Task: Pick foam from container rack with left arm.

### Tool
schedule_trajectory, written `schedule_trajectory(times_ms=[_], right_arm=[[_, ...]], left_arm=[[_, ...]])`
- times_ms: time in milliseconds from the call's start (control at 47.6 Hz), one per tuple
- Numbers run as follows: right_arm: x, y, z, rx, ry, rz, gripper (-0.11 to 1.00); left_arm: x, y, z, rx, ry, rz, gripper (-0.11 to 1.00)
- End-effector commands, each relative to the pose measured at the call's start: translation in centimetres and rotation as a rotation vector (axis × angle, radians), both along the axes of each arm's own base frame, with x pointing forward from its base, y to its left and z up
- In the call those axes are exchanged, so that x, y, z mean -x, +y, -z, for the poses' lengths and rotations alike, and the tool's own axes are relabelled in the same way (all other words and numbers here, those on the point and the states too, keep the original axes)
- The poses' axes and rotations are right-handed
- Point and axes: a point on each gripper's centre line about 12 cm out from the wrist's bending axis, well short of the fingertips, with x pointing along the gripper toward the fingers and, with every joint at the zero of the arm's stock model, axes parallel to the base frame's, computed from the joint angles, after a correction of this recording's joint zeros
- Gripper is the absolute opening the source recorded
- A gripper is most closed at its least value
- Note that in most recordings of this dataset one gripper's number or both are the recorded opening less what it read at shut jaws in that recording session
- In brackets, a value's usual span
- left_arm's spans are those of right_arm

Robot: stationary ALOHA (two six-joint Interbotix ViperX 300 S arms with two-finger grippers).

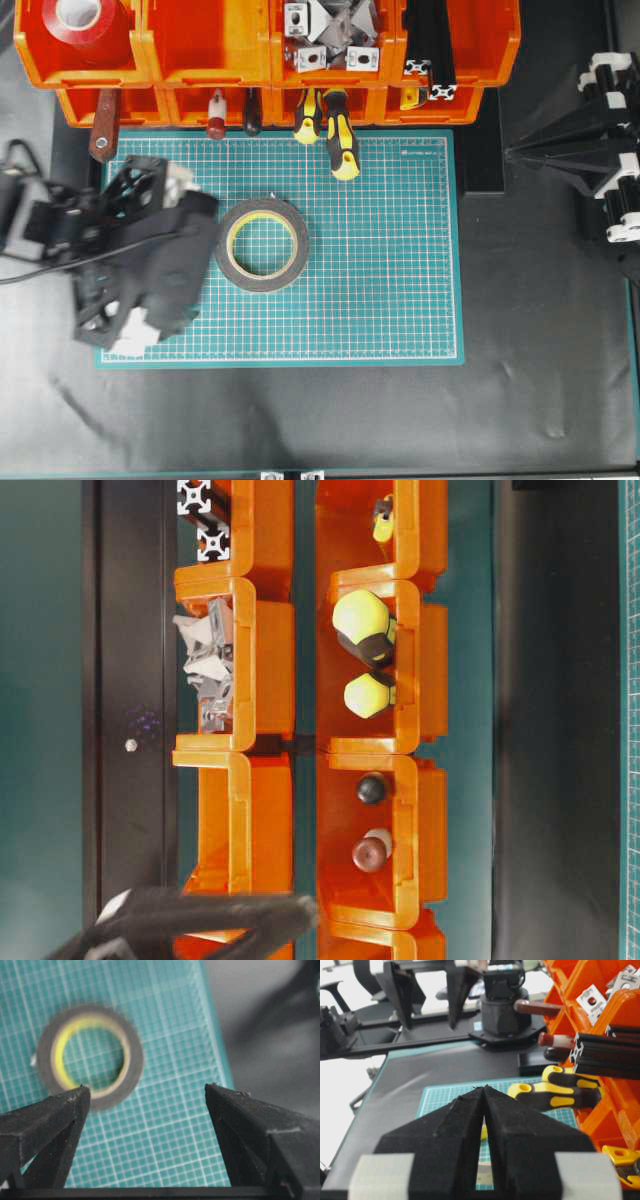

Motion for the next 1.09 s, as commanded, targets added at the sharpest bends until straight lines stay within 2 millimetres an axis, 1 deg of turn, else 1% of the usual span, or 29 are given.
schedule_trajectory(times_ms=[0, 126, 336, 504, 651, 777, 840, 945, 1071], right_arm=[[-0.2, 0.1, -1.4, -0.006, -0.024, -0.003, 0.0], [0.0, 0.0, -1.5, -0.006, -0.023, -0.002, 0.0], [0.1, 0.0, -1.5, -0.005, -0.015, -0.002, 0.0], [0.3, 0.1, -1.7, -0.008, -0.006, -0.004, 0.0], [0.4, 0.0, -1.8, -0.008, -0.01, -0.003, 0.0], [0.4, 0.0, -1.8, -0.008, -0.012, -0.003, 0.0], [0.4, 0.0, -1.8, -0.008, -0.013, -0.003, 0.0], [0.4, 0.1, -1.8, -0.008, -0.012, -0.004, 0.0], [0.3, 0.0, -1.7, -0.008, -0.009, -0.003, 0.0]], left_arm=[[1.4, 0.1, -2.2, 0.04, -0.137, 0.012, 0.89], [3.1, 0.4, -3.5, 0.088, -0.297, 0.027, 0.88], [5.9, 1.7, -5.6, 0.139, -0.494, 0.017, 0.85], [8.3, 3.2, -5.8, 0.148, -0.55, -0.009, 0.84], [11.2, 4.0, -6.8, 0.172, -0.644, -0.017, 0.84], [13.2, 4.5, -6.9, 0.201, -0.711, -0.02, 0.84], [14.1, 4.7, -6.4, 0.226, -0.731, -0.031, 0.84], [15.1, 5.1, -5.5, 0.253, -0.738, -0.053, 0.84], [15.6, 5.4, -5.0, 0.256, -0.745, -0.065, 0.83]])
